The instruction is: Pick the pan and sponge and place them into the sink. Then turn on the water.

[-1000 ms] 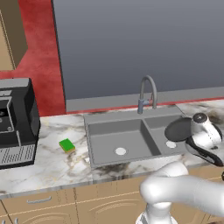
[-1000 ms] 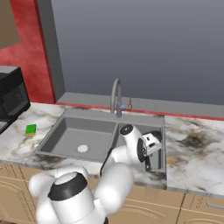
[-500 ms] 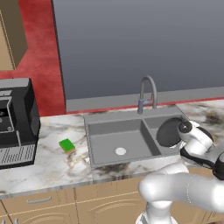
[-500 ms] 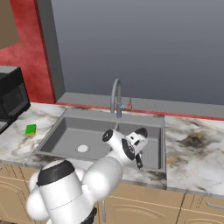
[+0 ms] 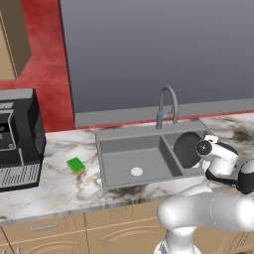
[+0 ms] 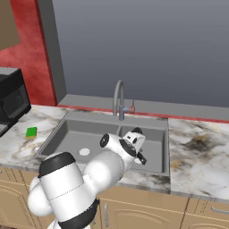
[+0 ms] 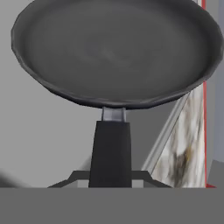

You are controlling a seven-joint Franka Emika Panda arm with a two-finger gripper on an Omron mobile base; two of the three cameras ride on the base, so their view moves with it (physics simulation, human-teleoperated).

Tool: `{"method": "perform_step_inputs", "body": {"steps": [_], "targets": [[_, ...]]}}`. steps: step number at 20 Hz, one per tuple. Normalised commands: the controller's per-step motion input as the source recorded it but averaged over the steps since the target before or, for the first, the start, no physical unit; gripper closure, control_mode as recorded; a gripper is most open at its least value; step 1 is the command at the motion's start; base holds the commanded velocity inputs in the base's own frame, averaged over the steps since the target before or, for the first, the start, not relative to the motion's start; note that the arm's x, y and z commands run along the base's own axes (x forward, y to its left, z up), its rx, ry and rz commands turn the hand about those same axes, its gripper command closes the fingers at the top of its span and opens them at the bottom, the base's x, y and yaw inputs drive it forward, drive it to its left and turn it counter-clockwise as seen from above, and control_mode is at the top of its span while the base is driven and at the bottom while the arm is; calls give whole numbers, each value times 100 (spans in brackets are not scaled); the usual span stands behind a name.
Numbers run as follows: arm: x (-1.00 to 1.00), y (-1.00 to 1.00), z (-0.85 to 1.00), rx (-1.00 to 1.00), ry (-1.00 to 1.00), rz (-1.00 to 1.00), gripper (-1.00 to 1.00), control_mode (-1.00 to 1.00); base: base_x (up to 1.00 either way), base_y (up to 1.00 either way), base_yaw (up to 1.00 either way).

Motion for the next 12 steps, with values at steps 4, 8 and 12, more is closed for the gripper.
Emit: {"method": "perform_step_inputs", "body": {"steps": [4, 8, 12], "targets": [[27, 8, -5, -8, 0, 8, 100, -100, 0, 0, 0], [33, 6, -8, 0, 0, 5, 100, -100, 0, 0, 0], [31, 9, -11, 3, 3, 1, 100, -100, 0, 0, 0]]}}
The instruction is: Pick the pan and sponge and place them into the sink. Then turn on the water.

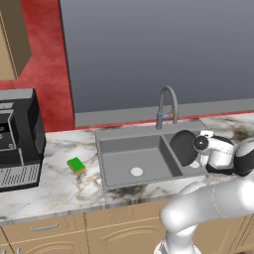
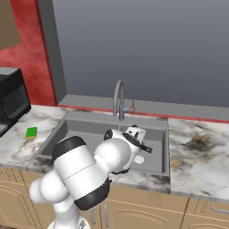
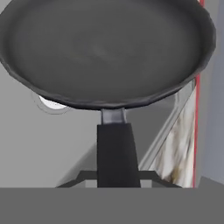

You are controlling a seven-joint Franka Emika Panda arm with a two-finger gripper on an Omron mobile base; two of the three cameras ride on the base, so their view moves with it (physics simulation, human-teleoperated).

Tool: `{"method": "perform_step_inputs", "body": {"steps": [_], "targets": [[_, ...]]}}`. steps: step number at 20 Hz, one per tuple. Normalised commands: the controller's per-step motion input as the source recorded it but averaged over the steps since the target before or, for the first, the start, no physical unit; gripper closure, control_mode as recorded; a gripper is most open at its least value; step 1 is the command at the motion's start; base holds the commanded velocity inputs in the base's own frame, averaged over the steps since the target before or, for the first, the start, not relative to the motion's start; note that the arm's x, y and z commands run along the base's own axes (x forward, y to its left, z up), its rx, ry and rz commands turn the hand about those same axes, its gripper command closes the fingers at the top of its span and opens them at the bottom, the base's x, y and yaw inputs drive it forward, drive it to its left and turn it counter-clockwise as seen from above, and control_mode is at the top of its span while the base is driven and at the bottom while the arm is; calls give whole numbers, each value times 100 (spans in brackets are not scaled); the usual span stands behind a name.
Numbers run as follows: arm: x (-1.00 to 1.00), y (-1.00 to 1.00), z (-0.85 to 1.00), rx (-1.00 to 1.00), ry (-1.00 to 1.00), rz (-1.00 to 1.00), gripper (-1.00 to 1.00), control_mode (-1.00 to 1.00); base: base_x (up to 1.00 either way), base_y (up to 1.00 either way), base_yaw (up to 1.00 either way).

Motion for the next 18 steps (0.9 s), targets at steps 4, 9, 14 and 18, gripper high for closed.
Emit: {"method": "perform_step_inputs", "body": {"steps": [4, 9, 14, 18], "targets": [[22, 8, -13, 10, 7, 0, 100, -100, 0, 0, 0], [16, 10, -18, 14, 10, 0, 100, -100, 0, 0, 0], [19, 13, -31, 19, 13, 0, 100, -100, 0, 0, 0], [26, 13, -35, 24, 17, 0, 100, -100, 0, 0, 0]]}}
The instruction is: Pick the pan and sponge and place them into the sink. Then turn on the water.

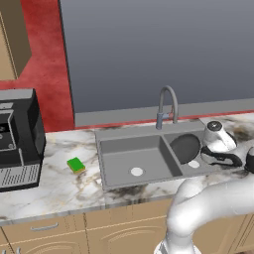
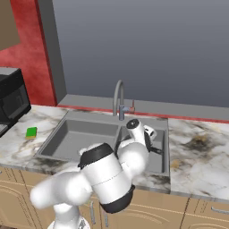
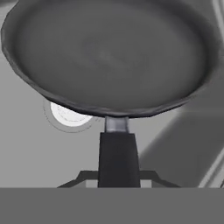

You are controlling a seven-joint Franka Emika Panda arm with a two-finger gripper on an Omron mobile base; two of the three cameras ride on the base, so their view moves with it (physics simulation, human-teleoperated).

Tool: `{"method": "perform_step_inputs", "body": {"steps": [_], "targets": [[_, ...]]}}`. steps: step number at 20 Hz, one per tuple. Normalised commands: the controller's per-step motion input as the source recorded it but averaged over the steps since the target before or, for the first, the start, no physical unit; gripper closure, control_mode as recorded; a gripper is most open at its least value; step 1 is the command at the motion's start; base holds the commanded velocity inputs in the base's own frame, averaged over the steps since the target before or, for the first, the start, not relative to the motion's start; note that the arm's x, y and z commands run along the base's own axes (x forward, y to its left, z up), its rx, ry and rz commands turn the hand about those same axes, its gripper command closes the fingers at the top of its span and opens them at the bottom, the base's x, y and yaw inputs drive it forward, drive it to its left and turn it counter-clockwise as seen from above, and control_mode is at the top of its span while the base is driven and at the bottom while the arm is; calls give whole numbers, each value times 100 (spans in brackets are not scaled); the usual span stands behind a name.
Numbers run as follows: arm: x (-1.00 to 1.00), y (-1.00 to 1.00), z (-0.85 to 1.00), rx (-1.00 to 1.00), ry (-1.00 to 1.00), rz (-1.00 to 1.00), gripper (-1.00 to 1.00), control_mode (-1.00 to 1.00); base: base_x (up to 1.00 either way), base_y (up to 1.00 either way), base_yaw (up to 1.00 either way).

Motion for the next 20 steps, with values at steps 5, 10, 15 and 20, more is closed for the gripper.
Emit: {"method": "perform_step_inputs", "body": {"steps": [5, 10, 15, 20], "targets": [[37, 8, -40, 15, 17, 0, 100, -100, 0, 0, 0], [37, 8, -50, 6, 17, 0, 100, -100, 0, 0, 0], [27, 18, -39, 4, 14, 0, -100, -100, 0, 0, 0], [15, 22, -19, 3, 10, 0, -100, -100, 0, 0, 0]]}}
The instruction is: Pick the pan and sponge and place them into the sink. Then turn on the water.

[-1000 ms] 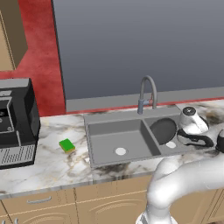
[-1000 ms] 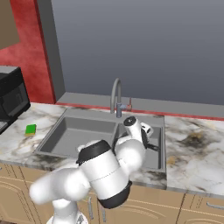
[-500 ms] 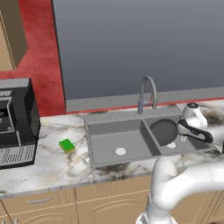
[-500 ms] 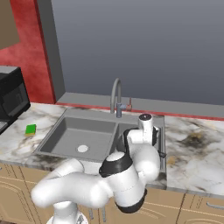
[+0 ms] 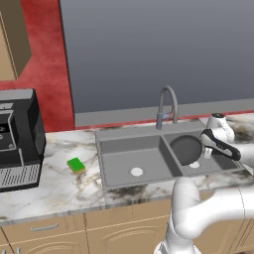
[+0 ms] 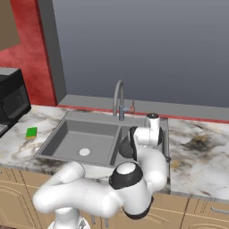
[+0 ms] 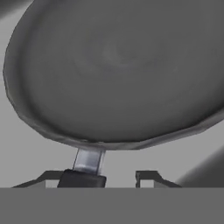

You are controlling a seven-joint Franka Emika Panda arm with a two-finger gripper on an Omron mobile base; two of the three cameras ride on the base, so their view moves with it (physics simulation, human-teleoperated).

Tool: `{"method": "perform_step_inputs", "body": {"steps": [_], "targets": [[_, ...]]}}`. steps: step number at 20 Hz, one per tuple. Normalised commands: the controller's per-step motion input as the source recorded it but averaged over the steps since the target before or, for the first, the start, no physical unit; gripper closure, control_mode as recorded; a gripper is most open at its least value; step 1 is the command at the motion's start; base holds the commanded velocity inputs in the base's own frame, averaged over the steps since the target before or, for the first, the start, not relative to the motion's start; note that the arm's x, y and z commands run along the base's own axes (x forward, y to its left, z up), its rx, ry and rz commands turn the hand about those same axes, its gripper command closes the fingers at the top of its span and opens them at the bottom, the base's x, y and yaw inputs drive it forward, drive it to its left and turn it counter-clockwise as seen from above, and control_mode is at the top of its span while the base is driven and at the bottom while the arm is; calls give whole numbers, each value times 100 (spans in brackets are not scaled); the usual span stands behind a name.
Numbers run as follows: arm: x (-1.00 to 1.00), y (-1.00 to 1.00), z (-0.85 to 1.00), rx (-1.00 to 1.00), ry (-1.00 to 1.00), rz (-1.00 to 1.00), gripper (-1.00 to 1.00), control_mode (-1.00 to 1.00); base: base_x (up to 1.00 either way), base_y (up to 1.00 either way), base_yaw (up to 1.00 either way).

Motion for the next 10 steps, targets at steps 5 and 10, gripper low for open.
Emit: {"method": "perform_step_inputs", "body": {"steps": [5, 10], "targets": [[0, 16, 3, 0, 0, 0, -100, -100, 0, 0, 0], [0, 13, 13, 0, 0, 0, -100, -100, 0, 0, 0]]}}
